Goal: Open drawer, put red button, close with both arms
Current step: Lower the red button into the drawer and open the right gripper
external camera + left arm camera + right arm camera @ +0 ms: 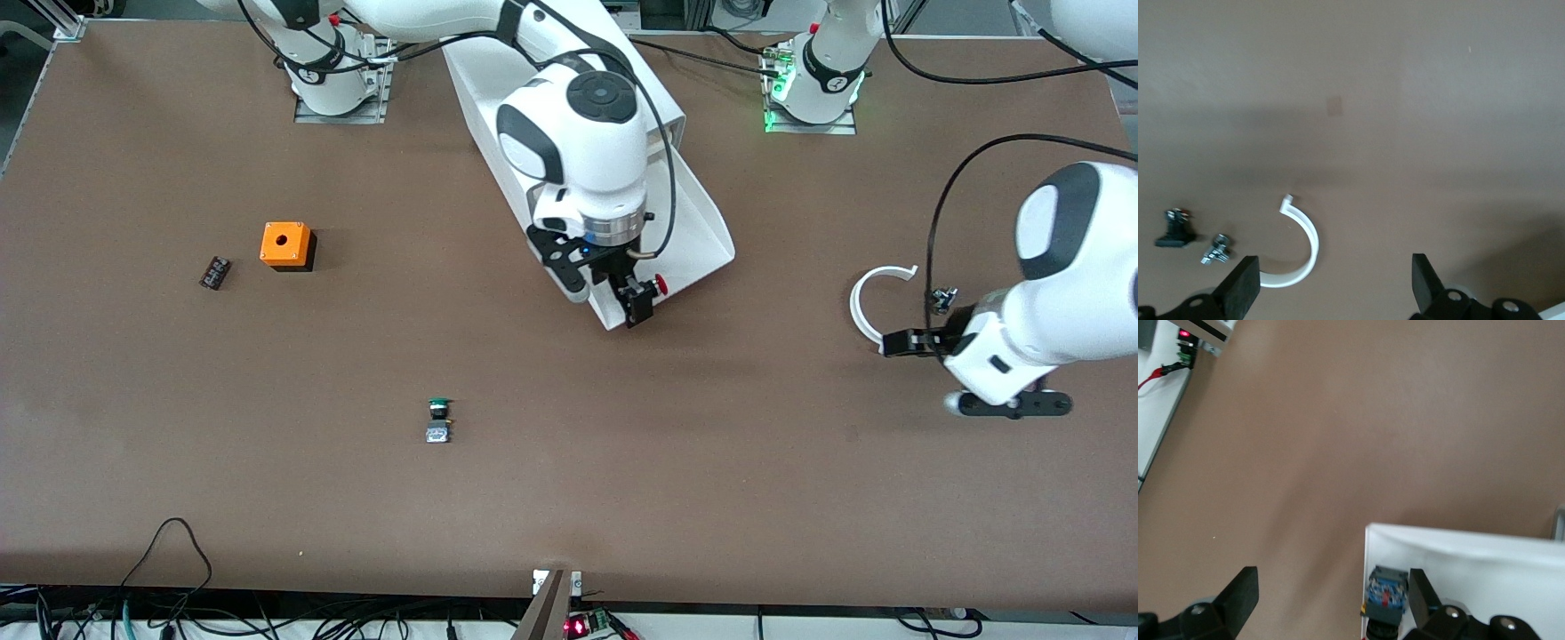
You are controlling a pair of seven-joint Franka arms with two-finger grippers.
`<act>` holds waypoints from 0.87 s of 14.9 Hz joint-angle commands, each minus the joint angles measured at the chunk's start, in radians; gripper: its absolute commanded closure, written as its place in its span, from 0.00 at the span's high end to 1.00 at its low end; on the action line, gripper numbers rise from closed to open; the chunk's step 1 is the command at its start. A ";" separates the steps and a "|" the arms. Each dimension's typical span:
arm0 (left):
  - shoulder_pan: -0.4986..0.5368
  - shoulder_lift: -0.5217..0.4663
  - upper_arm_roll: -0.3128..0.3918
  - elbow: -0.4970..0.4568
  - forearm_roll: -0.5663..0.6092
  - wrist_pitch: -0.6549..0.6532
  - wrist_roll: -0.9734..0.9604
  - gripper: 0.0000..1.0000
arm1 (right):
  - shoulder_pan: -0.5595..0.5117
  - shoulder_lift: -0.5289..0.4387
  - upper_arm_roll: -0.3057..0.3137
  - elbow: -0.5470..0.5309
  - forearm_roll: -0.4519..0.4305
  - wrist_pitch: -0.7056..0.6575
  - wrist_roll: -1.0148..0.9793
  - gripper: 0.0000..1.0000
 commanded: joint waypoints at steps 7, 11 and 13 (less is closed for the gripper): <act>-0.130 0.014 -0.023 -0.255 -0.058 0.365 -0.435 1.00 | -0.247 -0.083 0.015 0.004 0.132 -0.208 -0.853 1.00; -0.234 0.020 -0.023 -0.330 -0.051 0.475 -0.682 1.00 | -0.354 -0.080 0.013 -0.074 0.180 -0.199 -1.129 1.00; -0.268 0.040 -0.027 -0.330 -0.051 0.486 -0.771 1.00 | -0.405 -0.076 0.013 -0.125 0.179 -0.170 -1.232 1.00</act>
